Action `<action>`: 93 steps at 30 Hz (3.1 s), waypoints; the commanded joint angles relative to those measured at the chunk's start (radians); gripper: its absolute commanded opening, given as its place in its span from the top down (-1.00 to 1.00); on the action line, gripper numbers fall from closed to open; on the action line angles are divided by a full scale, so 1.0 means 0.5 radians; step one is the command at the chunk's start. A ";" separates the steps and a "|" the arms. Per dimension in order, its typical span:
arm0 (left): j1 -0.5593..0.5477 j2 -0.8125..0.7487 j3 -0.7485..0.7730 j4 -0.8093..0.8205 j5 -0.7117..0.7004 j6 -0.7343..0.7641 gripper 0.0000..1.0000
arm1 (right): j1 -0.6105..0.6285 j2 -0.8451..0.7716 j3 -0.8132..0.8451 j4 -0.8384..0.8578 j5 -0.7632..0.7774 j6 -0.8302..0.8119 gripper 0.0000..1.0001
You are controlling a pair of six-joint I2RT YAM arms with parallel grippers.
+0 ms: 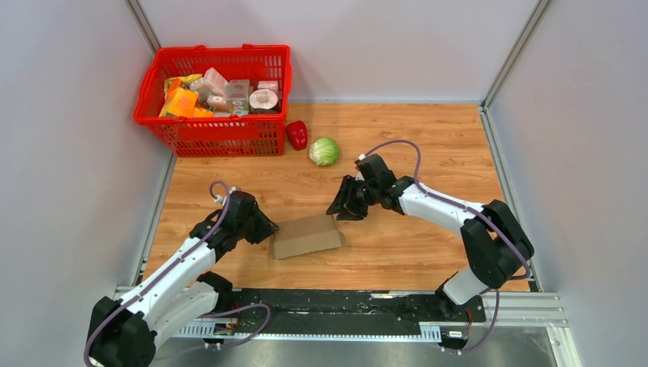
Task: Fold the paper box
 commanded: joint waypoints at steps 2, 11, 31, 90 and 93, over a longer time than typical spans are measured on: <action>0.010 0.166 0.314 0.061 -0.082 0.407 0.32 | 0.007 -0.166 0.011 -0.075 0.196 -0.344 0.04; 0.010 -0.324 0.270 -0.313 -0.165 1.100 -0.50 | 0.001 -0.246 0.048 -0.177 -0.104 -0.924 -0.69; 0.007 -0.511 -0.421 0.343 0.274 0.825 -0.38 | -0.026 -0.001 -0.302 0.369 -0.476 -0.903 -0.26; 0.010 -0.907 -0.605 0.300 0.035 0.619 -0.63 | -0.168 0.192 -0.219 0.642 -0.635 -0.768 0.01; 0.010 -0.947 -0.617 0.282 0.035 0.616 -0.64 | -0.171 0.235 -0.243 0.694 -0.638 -0.740 0.10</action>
